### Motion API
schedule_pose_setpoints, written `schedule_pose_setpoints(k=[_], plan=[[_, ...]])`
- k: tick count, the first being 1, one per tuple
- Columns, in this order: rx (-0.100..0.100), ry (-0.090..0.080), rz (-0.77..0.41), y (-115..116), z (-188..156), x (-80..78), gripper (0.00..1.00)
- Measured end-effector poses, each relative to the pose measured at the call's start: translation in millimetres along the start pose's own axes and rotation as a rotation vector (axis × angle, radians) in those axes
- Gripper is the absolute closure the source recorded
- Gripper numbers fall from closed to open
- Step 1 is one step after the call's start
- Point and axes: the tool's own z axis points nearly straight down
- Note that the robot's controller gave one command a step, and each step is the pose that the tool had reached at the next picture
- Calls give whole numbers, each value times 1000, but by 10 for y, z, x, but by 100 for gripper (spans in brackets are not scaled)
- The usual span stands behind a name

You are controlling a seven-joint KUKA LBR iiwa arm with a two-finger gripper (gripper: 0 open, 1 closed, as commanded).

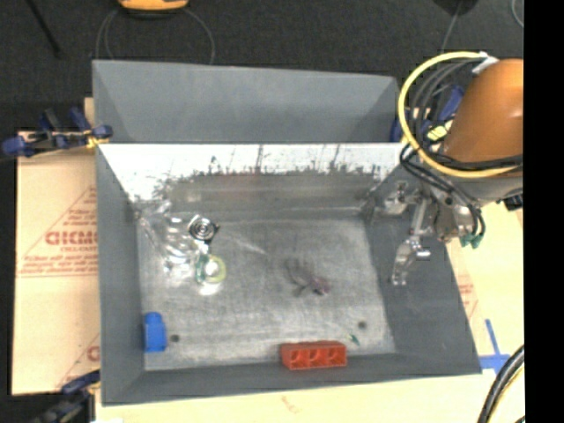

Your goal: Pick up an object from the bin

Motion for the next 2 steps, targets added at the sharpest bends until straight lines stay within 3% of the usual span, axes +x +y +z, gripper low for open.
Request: schedule_pose_setpoints(k=[1, 2], plan=[[-4, 3, -105, 555, 881, -592, 0], [0, -8, -248, 627, 1720, -274, 0]])
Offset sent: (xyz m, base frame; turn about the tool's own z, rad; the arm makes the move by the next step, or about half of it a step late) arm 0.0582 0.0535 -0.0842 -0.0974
